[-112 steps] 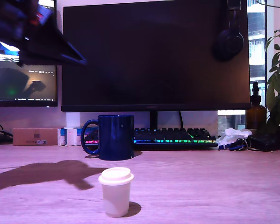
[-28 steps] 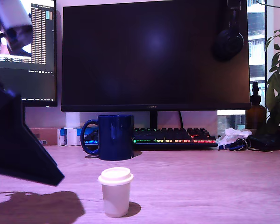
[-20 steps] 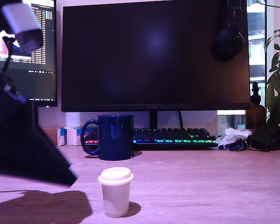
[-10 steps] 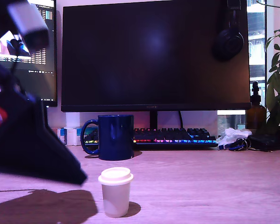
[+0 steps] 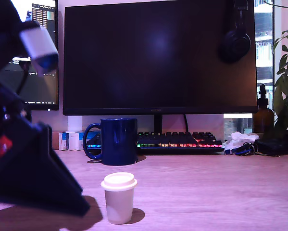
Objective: Pick up the coffee capsules on the table and drop them inside the coffee cup
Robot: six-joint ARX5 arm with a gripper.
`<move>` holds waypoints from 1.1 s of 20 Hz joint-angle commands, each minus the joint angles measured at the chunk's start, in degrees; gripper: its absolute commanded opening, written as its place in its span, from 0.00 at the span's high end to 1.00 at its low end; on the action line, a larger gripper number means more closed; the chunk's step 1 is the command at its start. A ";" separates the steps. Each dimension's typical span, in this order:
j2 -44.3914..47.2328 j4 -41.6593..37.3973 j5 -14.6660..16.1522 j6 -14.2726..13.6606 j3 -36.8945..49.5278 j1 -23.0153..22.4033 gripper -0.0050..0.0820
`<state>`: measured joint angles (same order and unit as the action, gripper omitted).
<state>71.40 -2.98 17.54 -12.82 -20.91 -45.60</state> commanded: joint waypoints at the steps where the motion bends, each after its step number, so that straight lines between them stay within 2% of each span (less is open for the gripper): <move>1: 2.10 -0.26 0.22 -0.09 -1.53 0.00 0.34; 7: 6.62 -1.01 0.57 -0.26 -4.20 -0.33 0.34; 13: 9.73 -6.10 2.38 -0.24 -5.11 -1.31 0.34; 22: 10.05 -7.72 3.13 -0.07 -6.45 -1.90 0.34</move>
<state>80.88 -10.37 20.43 -12.82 -26.87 -46.94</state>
